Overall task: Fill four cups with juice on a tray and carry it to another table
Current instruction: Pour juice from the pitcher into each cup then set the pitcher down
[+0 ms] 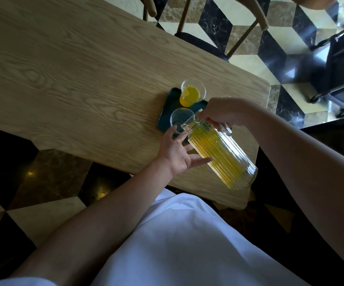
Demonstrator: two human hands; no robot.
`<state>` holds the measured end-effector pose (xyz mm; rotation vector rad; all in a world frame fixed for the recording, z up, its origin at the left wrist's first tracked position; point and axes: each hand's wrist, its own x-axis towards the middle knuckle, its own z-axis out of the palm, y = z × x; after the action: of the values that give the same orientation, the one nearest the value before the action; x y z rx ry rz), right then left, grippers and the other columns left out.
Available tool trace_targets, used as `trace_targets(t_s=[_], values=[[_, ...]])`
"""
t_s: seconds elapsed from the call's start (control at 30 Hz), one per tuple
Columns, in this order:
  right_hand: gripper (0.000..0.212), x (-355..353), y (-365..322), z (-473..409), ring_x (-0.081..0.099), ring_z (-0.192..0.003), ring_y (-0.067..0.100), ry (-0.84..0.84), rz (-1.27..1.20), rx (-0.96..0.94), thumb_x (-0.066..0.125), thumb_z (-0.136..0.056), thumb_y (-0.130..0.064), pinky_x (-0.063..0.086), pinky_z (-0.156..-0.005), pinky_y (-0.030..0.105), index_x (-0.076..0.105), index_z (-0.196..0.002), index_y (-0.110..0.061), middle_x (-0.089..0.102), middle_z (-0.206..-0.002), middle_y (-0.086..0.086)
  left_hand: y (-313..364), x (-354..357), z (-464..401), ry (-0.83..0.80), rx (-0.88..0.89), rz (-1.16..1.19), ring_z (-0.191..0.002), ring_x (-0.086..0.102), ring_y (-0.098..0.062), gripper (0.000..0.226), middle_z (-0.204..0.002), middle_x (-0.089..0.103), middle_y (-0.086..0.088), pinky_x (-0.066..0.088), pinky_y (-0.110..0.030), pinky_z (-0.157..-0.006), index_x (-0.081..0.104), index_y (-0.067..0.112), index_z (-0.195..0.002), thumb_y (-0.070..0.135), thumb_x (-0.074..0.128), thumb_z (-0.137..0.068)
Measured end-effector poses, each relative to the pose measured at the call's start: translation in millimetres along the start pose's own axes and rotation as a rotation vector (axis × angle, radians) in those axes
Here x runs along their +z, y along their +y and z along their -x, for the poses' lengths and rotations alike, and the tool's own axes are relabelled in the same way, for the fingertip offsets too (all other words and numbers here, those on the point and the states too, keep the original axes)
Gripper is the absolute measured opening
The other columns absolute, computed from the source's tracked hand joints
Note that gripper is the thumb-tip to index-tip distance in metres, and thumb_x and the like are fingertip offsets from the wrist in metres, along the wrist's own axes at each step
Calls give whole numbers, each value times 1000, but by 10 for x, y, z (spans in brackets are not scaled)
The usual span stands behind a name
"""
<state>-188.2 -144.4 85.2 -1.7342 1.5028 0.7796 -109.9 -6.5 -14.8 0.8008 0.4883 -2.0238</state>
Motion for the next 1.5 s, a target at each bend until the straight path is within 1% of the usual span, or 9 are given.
trace_targets(t_s=[0.1,0.27,0.6,0.83,1.03,1.2,1.27,1.4,1.5], values=[[56,3,-26,-31,43,-34,15,3,7,5,45,-104,-33,39,-46,23,56,-58,-4,50,-41,5,7,-17,-24,-18,0,5,-107,51,-56,70,-154,34,-19,57,-69,-86,31,30,-161,62,42,-100],[59,0,-29,-52,39,-27,13,-3,-4,18,45,-104,-34,37,-48,24,53,-54,-5,45,-31,1,31,-8,-43,-14,-5,43,-137,36,-62,72,-166,26,-22,59,-69,-83,31,30,-162,60,45,-98],[53,-25,-43,-103,37,-31,14,-39,-25,48,48,-103,-32,33,-48,24,54,-58,-5,46,-37,3,10,-14,-53,-50,-11,82,-129,45,-59,75,-162,33,-25,63,-61,-73,32,30,-162,61,50,-96],[50,-8,-82,-109,43,-44,20,-8,52,20,46,-104,-32,42,-59,32,57,-66,-1,50,-53,11,-13,2,-69,-36,13,64,-119,49,-53,72,-161,32,-24,65,-41,-58,37,26,-159,56,45,-95],[51,-29,-87,-114,40,-41,18,-23,76,46,44,-104,-32,37,-53,26,52,-62,-4,46,-51,9,-29,-33,-118,-57,10,49,-140,37,-55,72,-159,37,-24,64,-35,-59,40,27,-158,53,45,-91],[51,5,-123,-130,46,-43,21,2,173,34,41,-104,-33,41,-53,26,60,-73,2,55,-58,15,-16,-36,-119,-68,10,59,-144,32,-58,66,-156,41,-24,64,-31,-55,44,28,-154,52,44,-93],[50,25,-138,-99,48,-43,22,14,199,26,41,-104,-33,40,-50,25,60,-72,1,56,-57,14,-20,-38,-116,-69,10,58,-139,38,-58,63,-150,47,-23,63,-30,-53,47,28,-152,52,44,-94],[53,26,-206,-58,58,-60,28,28,288,-9,38,-105,-28,45,-53,28,69,-93,12,69,-79,27,-11,-25,-115,-66,21,67,-118,50,-55,58,-134,56,-21,60,-27,-50,50,28,-147,51,42,-94],[44,-14,-270,-44,49,-47,22,35,306,-8,40,-105,-25,39,-48,26,65,-82,3,56,-61,14,-8,-5,-112,-79,12,90,-135,40,-57,55,-131,56,-20,59,-25,-48,50,28,-145,48,42,-95]])
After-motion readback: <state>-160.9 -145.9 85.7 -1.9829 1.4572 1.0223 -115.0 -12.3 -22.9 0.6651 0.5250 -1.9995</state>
